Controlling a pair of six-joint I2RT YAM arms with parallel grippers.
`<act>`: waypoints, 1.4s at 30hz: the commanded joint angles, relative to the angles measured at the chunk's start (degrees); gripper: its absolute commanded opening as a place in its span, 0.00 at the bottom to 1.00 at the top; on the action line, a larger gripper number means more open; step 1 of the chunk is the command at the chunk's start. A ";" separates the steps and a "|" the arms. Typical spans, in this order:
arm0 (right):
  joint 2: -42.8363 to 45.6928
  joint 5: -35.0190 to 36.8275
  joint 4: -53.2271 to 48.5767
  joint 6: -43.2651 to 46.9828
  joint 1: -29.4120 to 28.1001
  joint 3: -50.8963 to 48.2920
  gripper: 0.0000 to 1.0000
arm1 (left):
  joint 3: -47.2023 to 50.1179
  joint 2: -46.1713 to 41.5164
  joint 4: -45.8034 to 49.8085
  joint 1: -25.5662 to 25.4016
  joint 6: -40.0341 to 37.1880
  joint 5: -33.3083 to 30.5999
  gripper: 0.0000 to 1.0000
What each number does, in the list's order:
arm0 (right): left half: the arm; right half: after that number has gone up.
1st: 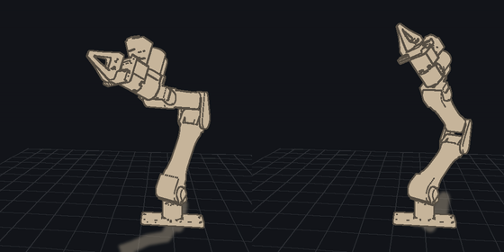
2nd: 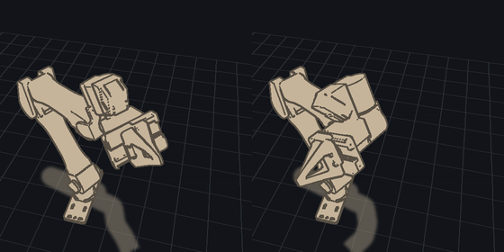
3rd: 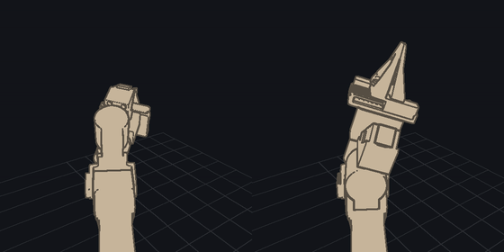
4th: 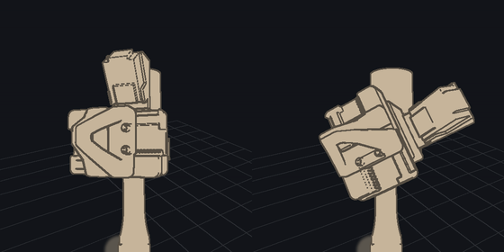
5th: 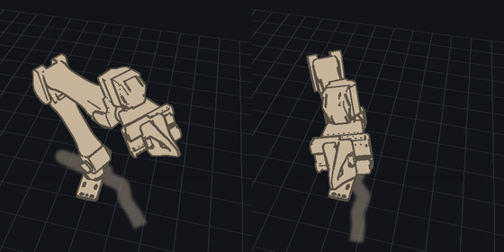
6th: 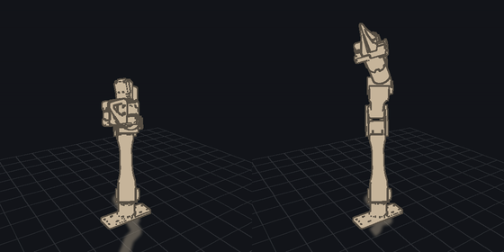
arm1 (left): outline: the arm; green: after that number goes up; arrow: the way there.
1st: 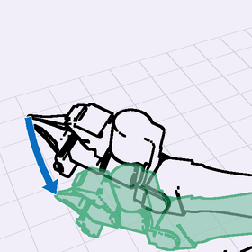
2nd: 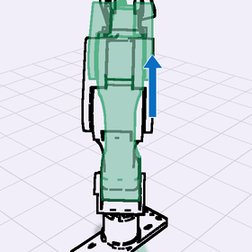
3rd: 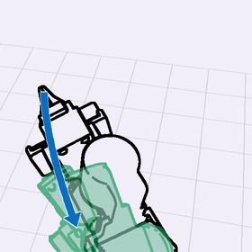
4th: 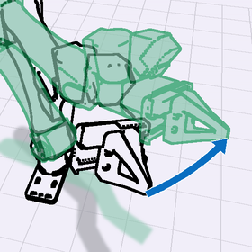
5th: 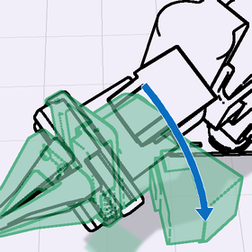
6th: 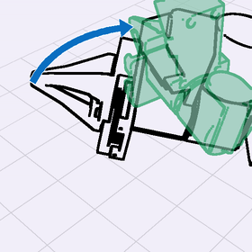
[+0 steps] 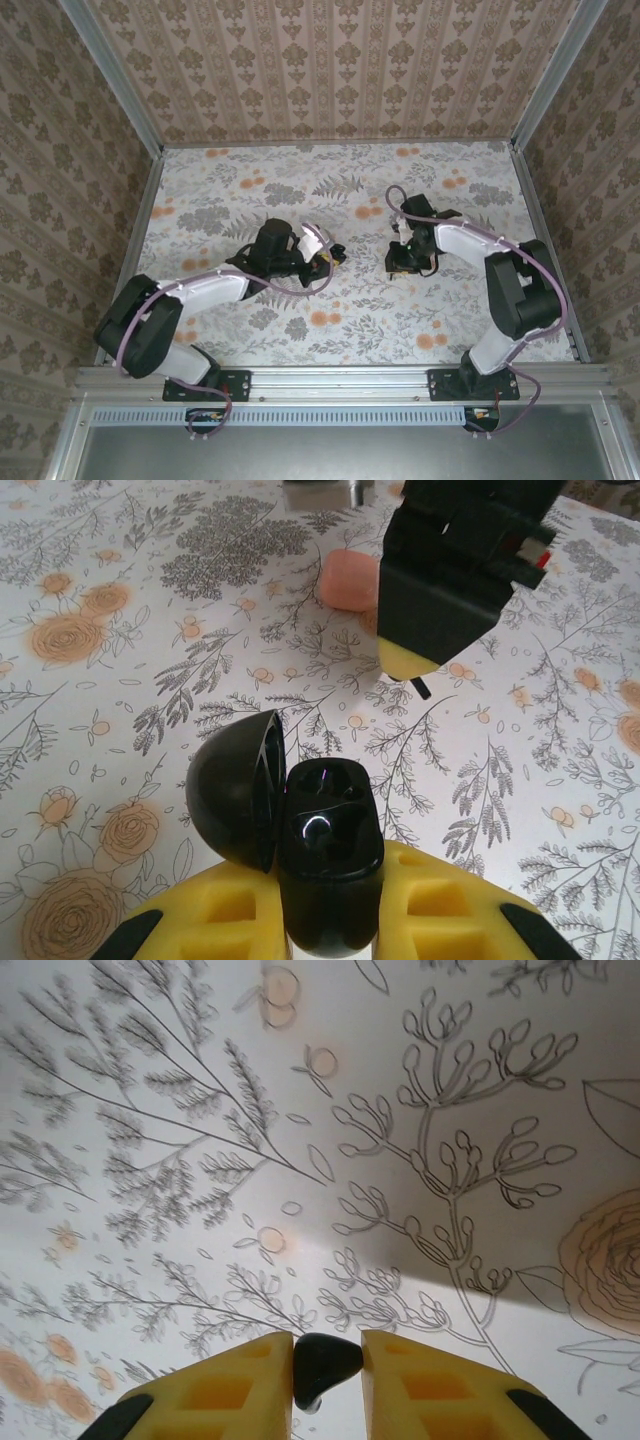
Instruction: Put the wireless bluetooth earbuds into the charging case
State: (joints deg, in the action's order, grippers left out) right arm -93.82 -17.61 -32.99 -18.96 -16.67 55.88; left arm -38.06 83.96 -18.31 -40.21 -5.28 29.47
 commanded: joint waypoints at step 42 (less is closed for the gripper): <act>13.66 -4.81 55.84 -16.79 -9.40 -20.09 0.21 | -0.87 10.56 -17.73 -1.10 9.44 -0.47 0.11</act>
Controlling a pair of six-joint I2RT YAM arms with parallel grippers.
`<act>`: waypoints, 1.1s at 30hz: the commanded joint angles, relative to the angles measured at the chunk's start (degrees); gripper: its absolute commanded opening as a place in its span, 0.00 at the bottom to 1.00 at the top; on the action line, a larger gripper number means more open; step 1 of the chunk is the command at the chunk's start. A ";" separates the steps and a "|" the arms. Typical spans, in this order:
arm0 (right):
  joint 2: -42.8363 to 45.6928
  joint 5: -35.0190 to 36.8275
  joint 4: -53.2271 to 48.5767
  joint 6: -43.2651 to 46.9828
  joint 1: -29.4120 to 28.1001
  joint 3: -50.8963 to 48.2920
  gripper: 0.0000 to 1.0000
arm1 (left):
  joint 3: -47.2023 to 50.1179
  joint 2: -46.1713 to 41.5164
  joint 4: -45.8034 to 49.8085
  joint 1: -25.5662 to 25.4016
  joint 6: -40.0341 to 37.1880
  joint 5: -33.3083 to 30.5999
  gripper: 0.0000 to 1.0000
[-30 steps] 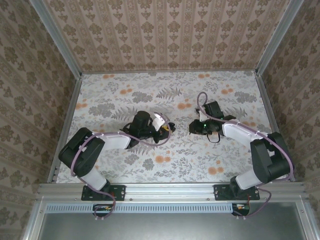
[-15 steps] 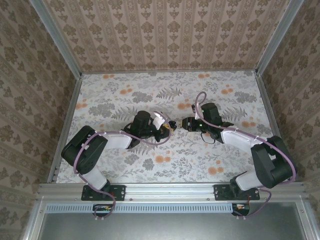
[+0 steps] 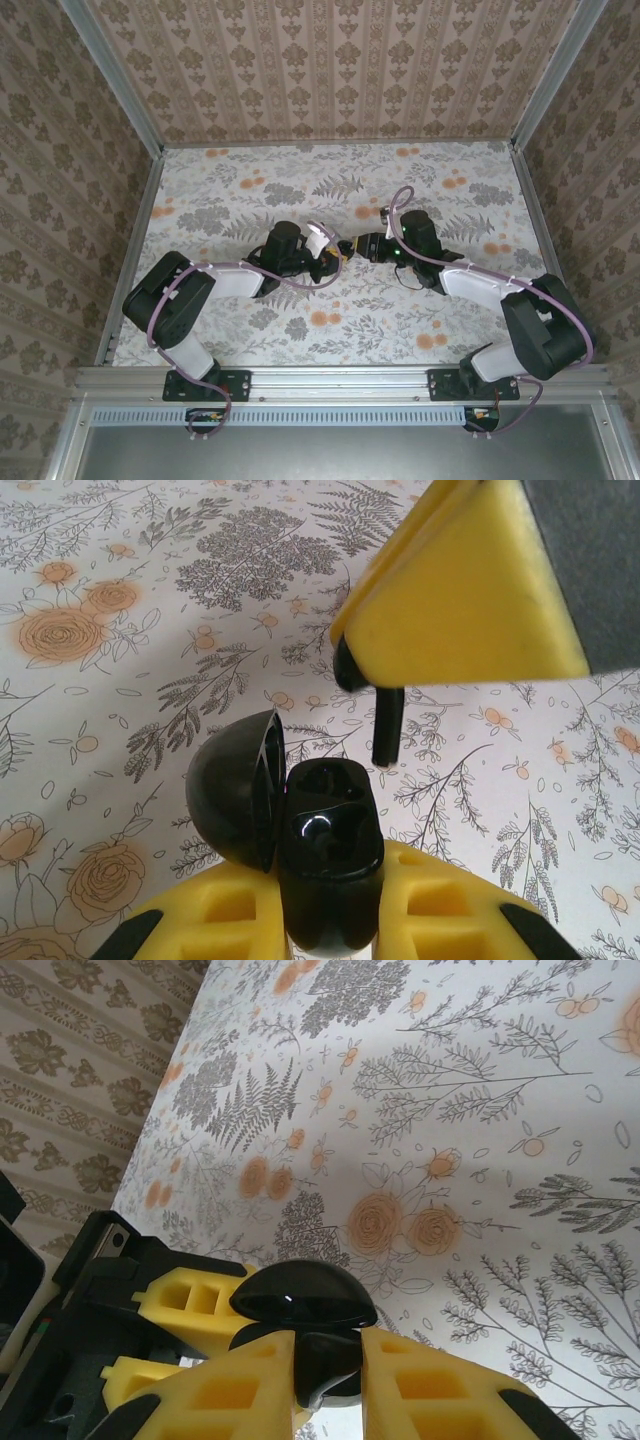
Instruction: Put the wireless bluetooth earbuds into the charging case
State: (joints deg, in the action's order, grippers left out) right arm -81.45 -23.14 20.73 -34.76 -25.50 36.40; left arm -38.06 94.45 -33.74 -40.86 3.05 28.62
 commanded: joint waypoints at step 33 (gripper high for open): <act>-0.18 5.17 1.68 -0.42 -1.93 -0.54 0.21 | -0.25 -2.62 -4.76 -0.07 2.64 0.42 0.10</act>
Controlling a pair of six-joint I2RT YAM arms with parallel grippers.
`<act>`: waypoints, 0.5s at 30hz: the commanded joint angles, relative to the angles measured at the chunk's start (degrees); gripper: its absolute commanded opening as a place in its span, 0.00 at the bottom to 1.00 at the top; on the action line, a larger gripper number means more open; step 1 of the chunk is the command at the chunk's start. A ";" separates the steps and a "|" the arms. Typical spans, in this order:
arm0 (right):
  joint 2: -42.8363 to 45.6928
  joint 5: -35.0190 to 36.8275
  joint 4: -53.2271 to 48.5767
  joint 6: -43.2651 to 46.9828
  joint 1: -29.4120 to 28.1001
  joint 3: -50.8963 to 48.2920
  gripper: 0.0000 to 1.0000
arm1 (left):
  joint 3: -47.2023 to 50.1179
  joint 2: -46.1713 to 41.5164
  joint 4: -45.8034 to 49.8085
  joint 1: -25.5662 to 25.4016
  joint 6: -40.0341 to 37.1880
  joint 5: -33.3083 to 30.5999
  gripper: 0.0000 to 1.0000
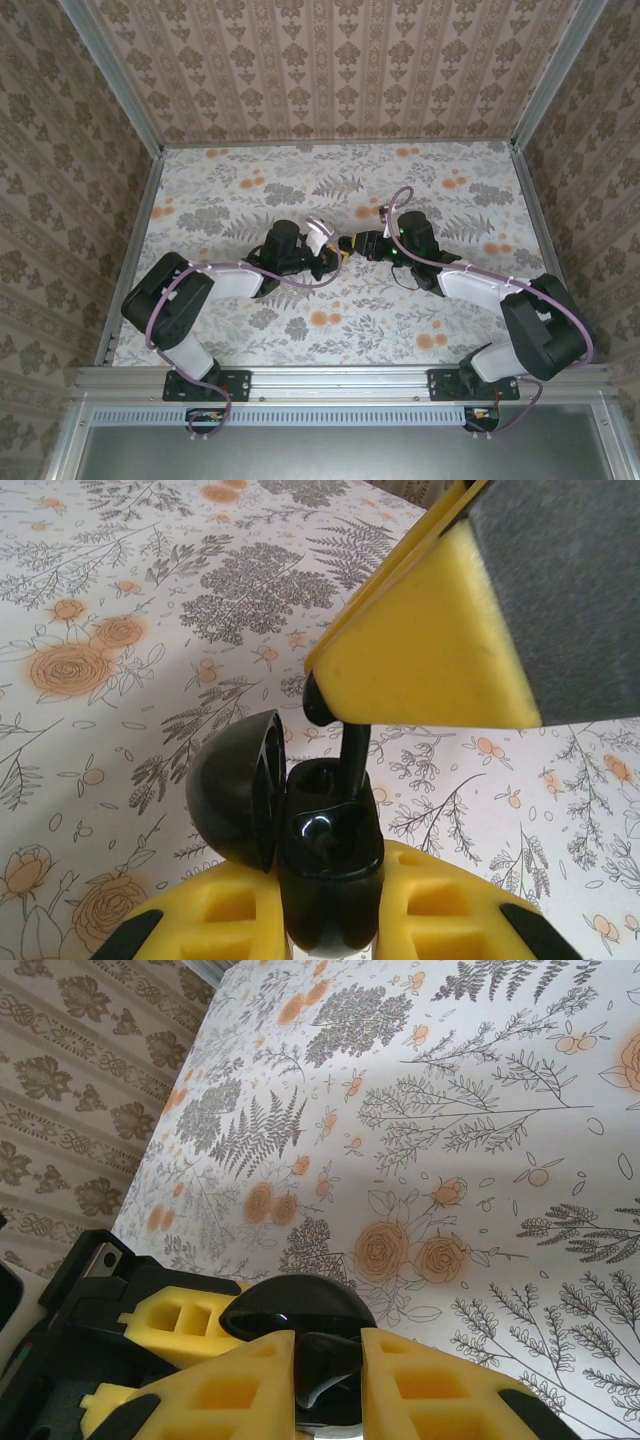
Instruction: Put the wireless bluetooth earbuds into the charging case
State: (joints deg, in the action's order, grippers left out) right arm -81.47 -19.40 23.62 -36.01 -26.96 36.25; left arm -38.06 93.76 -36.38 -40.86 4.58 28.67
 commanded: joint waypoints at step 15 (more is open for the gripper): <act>-1.15 0.57 -1.20 -0.26 -2.61 0.49 0.22 | 0.19 -3.13 -2.49 0.35 1.24 -1.08 0.10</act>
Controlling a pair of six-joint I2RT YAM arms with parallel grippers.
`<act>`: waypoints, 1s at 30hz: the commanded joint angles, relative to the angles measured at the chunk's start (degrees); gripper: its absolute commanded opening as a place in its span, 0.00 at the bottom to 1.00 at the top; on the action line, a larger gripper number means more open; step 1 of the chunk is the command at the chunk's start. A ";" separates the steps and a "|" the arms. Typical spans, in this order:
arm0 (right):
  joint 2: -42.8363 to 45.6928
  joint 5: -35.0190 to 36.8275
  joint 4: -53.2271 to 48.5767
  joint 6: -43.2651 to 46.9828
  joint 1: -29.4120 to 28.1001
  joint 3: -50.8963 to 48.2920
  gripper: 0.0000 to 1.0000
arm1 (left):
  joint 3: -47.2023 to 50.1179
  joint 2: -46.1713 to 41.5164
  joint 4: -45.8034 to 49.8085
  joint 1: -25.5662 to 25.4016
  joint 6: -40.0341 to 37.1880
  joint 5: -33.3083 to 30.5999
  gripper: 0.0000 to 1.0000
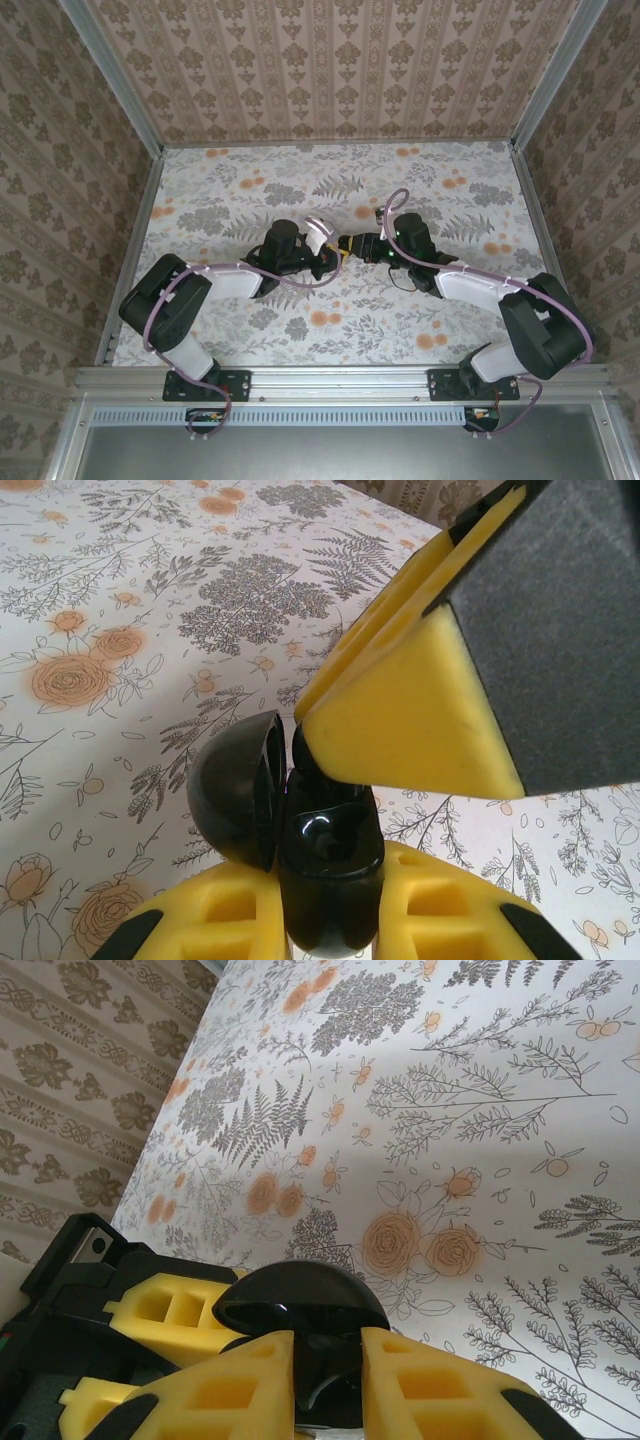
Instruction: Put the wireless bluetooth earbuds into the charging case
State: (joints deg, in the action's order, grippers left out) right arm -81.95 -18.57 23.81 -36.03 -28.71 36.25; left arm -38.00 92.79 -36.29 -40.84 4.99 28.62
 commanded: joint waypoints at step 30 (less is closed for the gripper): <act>6.59 8.02 -32.05 0.48 -4.69 15.71 0.45 | 2.44 -17.34 14.64 9.50 0.90 -7.90 0.10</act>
State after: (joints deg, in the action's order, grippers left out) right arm -74.19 -14.15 0.67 -37.19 -31.35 47.72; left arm -35.97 78.41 -28.16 -33.15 5.65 24.14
